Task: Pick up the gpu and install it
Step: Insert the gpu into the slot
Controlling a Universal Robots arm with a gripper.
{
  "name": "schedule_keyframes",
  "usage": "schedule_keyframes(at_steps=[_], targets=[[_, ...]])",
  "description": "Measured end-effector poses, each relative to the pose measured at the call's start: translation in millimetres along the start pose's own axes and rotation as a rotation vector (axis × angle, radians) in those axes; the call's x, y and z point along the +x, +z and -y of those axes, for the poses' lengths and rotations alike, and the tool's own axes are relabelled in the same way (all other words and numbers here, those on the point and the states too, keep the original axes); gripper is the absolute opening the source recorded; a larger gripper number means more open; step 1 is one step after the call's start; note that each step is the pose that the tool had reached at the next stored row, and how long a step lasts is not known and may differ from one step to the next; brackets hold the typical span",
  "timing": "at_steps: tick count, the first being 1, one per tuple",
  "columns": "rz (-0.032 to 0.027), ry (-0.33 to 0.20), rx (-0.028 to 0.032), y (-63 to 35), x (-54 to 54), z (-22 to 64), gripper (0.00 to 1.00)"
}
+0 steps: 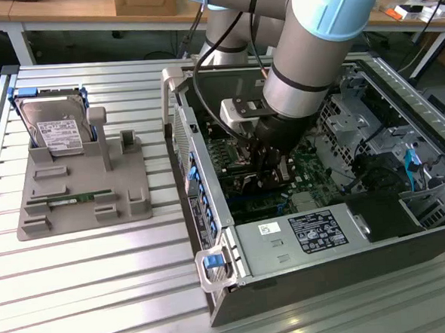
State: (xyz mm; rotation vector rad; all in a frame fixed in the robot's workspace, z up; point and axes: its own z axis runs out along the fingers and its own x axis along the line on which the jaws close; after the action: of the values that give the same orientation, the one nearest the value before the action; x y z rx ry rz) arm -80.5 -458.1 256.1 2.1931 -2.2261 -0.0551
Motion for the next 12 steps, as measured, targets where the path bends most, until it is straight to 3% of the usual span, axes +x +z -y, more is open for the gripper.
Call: schedule_keyframes(at_steps=[2, 4, 6, 7, 12], targets=[[-0.0006, 0.000, -0.0002, -0.4, 0.0, -0.1, 0.47], [0.0008, 0.000, 0.0009, -9.5, -2.2, -0.7, 0.47], [0.0001, 0.000, 0.0005, -15.1, -15.0, -1.1, 0.32], [0.0007, 0.000, 0.0006, -16.0, -15.9, -1.2, 0.28], [0.0034, 0.000, 0.0008, -15.9, -12.8, -1.1, 0.27]])
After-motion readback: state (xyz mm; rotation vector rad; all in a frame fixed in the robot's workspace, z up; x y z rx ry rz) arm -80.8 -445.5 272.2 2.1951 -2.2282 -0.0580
